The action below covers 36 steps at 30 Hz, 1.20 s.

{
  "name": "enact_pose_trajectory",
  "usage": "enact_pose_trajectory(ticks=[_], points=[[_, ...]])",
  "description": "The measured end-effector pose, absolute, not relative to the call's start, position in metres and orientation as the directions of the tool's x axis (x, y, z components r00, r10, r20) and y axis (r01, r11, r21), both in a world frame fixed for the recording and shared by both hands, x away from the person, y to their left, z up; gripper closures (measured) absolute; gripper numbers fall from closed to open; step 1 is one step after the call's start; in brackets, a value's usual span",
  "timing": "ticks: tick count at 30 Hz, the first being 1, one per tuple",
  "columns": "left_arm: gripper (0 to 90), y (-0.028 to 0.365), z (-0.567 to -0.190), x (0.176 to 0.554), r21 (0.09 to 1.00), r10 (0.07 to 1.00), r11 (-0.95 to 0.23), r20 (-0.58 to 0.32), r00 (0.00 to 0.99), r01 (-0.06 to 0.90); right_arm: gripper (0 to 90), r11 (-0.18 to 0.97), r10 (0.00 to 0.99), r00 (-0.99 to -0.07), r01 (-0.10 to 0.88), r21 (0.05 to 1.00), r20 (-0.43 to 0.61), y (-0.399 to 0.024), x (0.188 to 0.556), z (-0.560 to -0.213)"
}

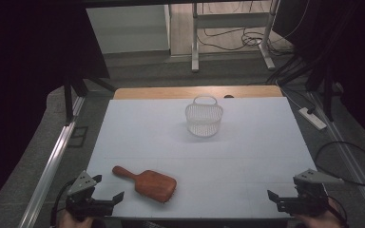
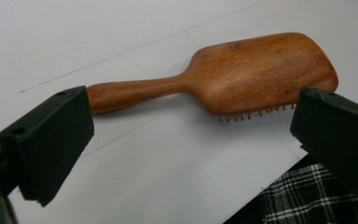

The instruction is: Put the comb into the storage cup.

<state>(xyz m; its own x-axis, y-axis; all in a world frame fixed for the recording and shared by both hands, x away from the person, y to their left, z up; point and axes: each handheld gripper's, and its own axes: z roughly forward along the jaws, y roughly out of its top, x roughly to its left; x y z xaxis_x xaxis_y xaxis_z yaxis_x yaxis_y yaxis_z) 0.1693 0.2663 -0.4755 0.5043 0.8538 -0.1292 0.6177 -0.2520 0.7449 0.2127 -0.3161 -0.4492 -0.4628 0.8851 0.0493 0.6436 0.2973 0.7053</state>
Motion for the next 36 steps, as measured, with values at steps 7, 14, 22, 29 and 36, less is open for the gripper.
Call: enact_pose_trajectory(ticks=[7, 14, 22, 29, 36], points=[[0.4, 0.2667, -0.4754, 0.1690, 0.748, 0.853, -0.251, -0.129, 0.506, 0.614, 0.0, 0.310, 0.879, -0.475, 0.639, 0.704, 0.044, -0.3153, 0.2120, -0.4492], [0.5, 0.2668, -0.4754, 0.1682, 0.744, 0.849, -0.257, -0.131, 0.512, 0.617, 0.0, 0.313, 0.875, -0.481, 0.637, 0.704, 0.046, -0.3147, 0.2131, -0.4493], [0.4, 0.2664, -0.4756, 0.1687, 0.734, 0.852, -0.260, -0.132, 0.507, 0.628, 0.0, 0.317, 0.872, -0.486, 0.640, 0.700, 0.050, -0.3142, 0.2147, -0.4495], [0.0, 0.2650, -0.4740, 0.1676, 0.738, 0.846, -0.259, -0.138, 0.514, 0.623, 0.0, 0.322, 0.871, -0.489, 0.640, 0.698, 0.048, -0.3136, 0.2147, -0.4495], [0.0, 0.2607, -0.4704, 0.1682, 0.730, 0.846, -0.281, -0.117, 0.520, 0.623, 0.0, 0.324, 0.868, -0.493, 0.639, 0.698, 0.049, -0.3135, 0.2147, -0.4495]])
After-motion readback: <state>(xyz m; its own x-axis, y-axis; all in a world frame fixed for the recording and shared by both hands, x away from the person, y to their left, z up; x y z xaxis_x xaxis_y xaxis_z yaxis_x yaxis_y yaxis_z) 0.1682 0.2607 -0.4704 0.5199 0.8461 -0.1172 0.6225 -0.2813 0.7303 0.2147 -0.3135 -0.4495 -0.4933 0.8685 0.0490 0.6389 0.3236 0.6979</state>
